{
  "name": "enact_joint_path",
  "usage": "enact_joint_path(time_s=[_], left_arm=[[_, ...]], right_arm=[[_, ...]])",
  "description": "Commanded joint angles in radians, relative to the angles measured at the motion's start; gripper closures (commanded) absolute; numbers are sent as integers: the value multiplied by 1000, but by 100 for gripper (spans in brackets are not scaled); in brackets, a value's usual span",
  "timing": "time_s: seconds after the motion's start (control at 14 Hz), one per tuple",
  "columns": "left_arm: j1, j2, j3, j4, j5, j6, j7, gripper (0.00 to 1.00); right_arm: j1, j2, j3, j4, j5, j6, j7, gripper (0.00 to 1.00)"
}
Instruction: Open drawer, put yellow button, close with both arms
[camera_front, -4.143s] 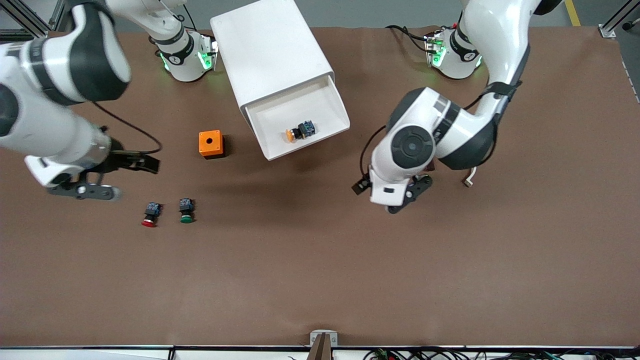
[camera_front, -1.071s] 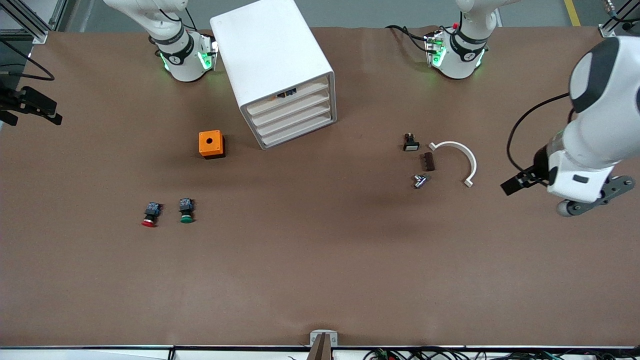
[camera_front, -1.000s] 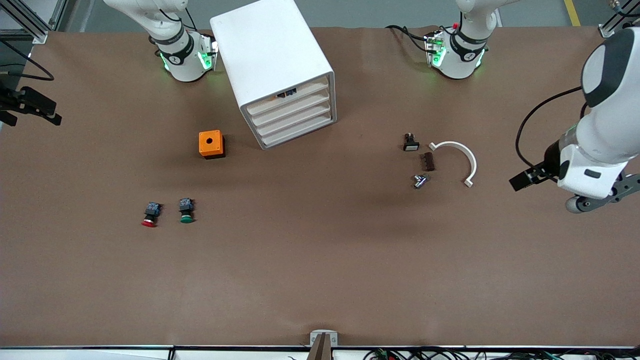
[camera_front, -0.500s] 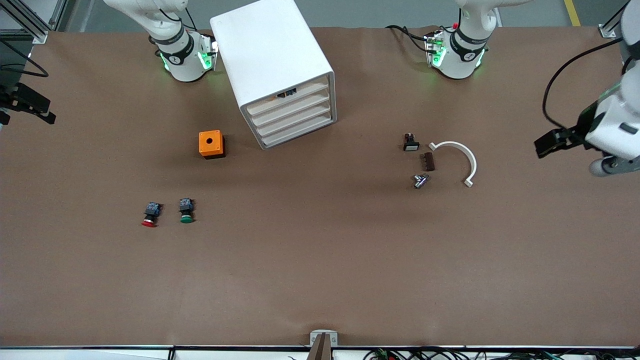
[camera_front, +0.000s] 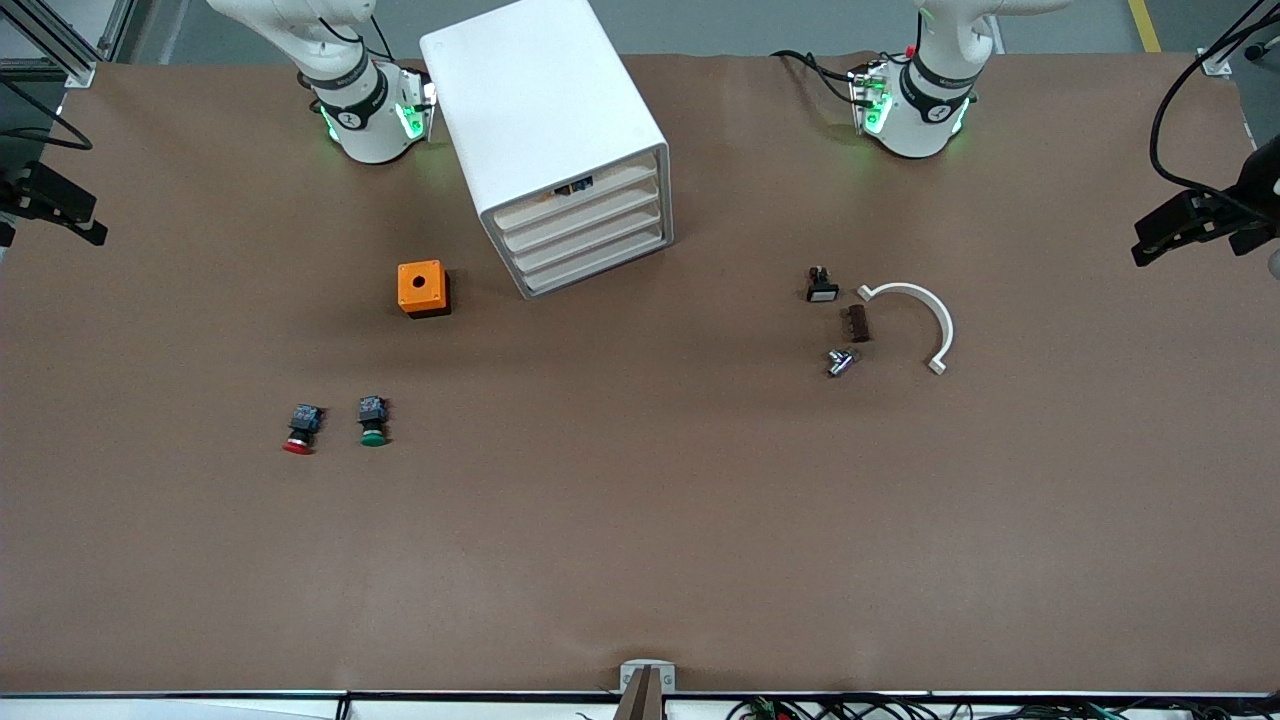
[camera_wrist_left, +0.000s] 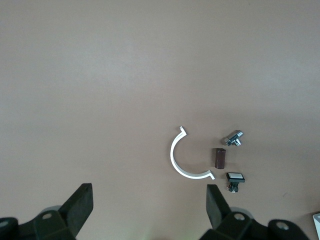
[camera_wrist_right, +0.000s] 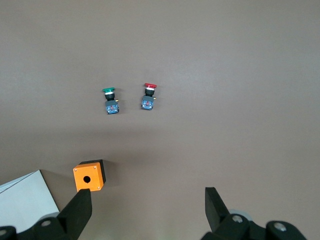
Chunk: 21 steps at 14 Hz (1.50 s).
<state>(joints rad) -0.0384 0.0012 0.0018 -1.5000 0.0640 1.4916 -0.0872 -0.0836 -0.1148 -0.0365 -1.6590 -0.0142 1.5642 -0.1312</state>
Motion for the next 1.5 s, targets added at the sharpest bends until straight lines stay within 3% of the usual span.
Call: enact_joint_path(time_s=[0.0,1.43], left_arm=[[-17,-42,20,-22,-12,-1,75,0],[-37,-84,23,-23,-13,-44,101,0]], right_arm=[[-19,-9,14,7,0,-12,-8,0],[-22,-5,12,21,-1,-12,-18,0]])
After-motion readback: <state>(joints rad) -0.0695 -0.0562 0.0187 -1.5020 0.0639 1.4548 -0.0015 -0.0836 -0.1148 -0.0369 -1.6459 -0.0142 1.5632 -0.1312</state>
